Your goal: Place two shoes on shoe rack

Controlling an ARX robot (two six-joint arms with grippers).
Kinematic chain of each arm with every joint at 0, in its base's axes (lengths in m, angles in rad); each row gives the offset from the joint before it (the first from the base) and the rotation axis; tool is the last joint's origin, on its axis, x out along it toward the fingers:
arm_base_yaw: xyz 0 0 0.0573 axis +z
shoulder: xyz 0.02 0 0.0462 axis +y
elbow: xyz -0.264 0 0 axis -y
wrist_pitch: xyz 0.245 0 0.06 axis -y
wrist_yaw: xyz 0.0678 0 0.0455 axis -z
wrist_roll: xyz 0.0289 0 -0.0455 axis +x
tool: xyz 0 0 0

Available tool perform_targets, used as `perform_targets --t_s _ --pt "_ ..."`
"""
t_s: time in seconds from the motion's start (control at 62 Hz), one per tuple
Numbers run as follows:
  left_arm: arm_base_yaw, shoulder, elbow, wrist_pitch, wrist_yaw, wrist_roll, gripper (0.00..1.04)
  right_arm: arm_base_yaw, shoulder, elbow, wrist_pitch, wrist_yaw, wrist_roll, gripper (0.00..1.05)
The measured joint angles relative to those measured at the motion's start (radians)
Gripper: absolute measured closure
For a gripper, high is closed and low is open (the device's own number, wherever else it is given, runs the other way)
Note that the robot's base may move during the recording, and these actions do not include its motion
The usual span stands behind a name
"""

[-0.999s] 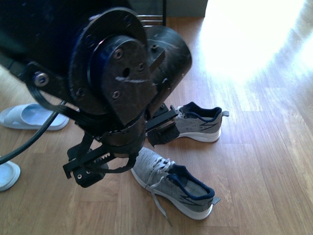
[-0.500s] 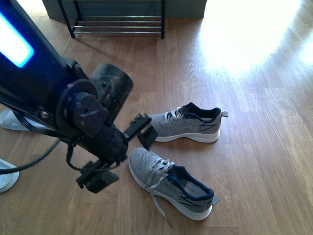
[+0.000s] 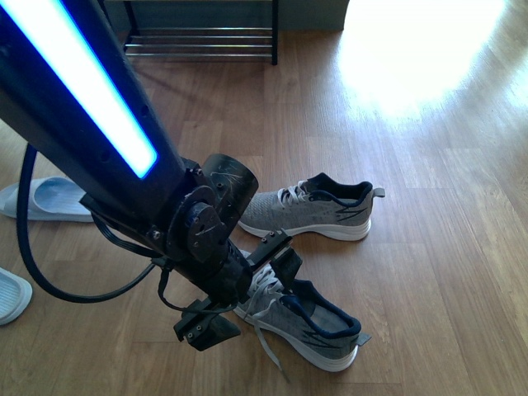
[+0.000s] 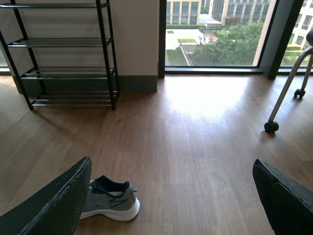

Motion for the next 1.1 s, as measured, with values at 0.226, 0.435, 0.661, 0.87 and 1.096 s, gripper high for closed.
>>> perform_targets --t_s 0.226,0.435,0.661,0.87,1.096 --pt "-0.020 0.110 0.153 -0.106 0.025 0.008 0.09 0.000 0.000 0.000 0.000 0.000 0.000 0.09" --pt "-0.028 0.220 0.294 -0.190 0.037 0.041 0.09 0.000 0.000 0.000 0.000 0.000 0.000 0.09" --pt "-0.032 0.263 0.379 -0.208 0.036 0.080 0.25 0.000 0.000 0.000 0.000 0.000 0.000 0.09" --pt "-0.030 0.283 0.387 -0.211 0.053 0.066 0.62 0.000 0.000 0.000 0.000 0.000 0.000 0.09" --pt "-0.023 0.273 0.359 -0.189 0.016 0.053 1.03 0.000 0.000 0.000 0.000 0.000 0.000 0.09"
